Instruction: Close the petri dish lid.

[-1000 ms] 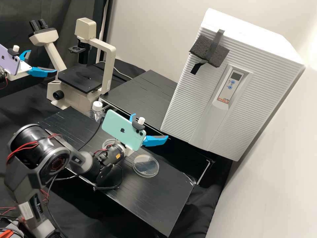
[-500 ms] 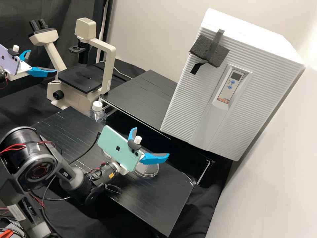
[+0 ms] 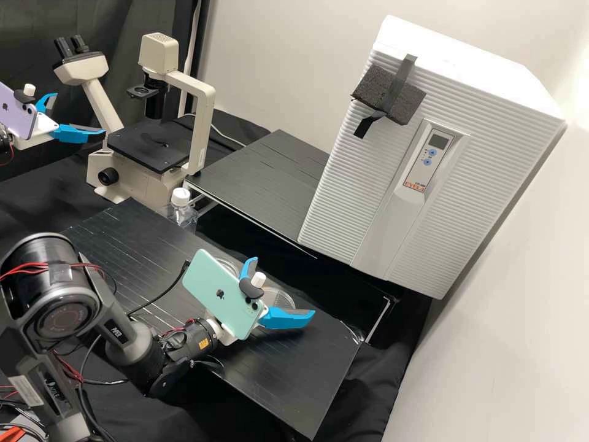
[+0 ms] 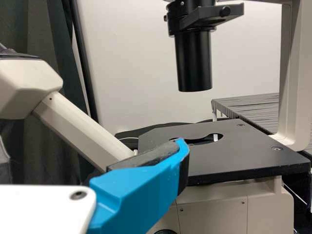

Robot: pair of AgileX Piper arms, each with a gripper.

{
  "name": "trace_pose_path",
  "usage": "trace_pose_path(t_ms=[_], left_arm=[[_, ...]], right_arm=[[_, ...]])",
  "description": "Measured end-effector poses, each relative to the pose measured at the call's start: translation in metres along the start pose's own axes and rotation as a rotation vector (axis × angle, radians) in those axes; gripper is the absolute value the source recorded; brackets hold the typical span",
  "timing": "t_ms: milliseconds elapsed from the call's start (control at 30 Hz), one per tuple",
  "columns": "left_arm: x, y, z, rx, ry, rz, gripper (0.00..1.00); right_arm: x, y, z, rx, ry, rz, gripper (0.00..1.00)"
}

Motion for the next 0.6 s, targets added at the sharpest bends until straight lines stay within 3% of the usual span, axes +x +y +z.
trace_pose_path(t_ms=[600], left_arm=[[0.0000,0.0000,0.0000,0.000,0.000,0.000,1.00]], right_arm=[[-0.0035,-0.0002,0.0077,-0.005,0.000,-0.006,1.00]])
